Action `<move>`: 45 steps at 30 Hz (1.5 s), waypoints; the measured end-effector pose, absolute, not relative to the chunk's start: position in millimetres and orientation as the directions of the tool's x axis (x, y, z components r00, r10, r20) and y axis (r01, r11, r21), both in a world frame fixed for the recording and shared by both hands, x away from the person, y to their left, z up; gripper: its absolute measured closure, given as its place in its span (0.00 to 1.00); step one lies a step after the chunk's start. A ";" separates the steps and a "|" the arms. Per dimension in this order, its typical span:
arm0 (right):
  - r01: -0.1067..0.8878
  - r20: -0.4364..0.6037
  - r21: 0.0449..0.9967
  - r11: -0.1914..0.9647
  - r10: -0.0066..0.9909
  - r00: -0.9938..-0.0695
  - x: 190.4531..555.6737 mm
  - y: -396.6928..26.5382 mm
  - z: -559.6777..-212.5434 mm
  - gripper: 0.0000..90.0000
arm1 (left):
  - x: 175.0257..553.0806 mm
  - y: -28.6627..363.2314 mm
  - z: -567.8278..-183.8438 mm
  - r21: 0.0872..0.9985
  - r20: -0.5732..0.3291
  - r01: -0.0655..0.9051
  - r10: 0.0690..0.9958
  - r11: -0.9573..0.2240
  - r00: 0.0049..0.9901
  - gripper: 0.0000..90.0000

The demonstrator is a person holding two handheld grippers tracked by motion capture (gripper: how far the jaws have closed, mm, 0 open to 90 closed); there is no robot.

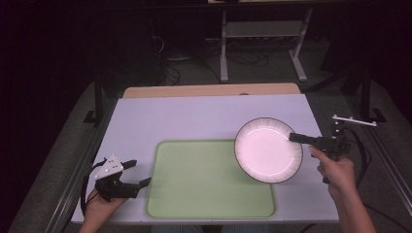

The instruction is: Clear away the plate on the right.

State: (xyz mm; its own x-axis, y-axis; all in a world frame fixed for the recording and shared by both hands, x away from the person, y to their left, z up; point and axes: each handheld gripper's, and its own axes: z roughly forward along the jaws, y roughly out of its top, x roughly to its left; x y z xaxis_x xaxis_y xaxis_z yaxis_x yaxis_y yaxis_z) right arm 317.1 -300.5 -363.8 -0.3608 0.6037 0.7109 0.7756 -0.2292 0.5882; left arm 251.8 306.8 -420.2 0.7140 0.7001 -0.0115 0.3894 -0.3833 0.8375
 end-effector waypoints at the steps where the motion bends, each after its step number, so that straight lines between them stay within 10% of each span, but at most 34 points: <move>1: 0.775 0.710 0.590 -0.226 0.602 -0.365 318.3 -296.9 -363.1 0.92 | 251.7 307.0 -420.1 0.838 -0.013 0.390 0.701 -0.382 0.713 0.17; 45: 0.839 0.703 0.536 -0.097 0.601 -0.380 339.1 -168.8 -419.2 0.89 | 252.5 308.4 -420.4 0.839 -0.015 0.389 0.699 -0.381 0.715 0.17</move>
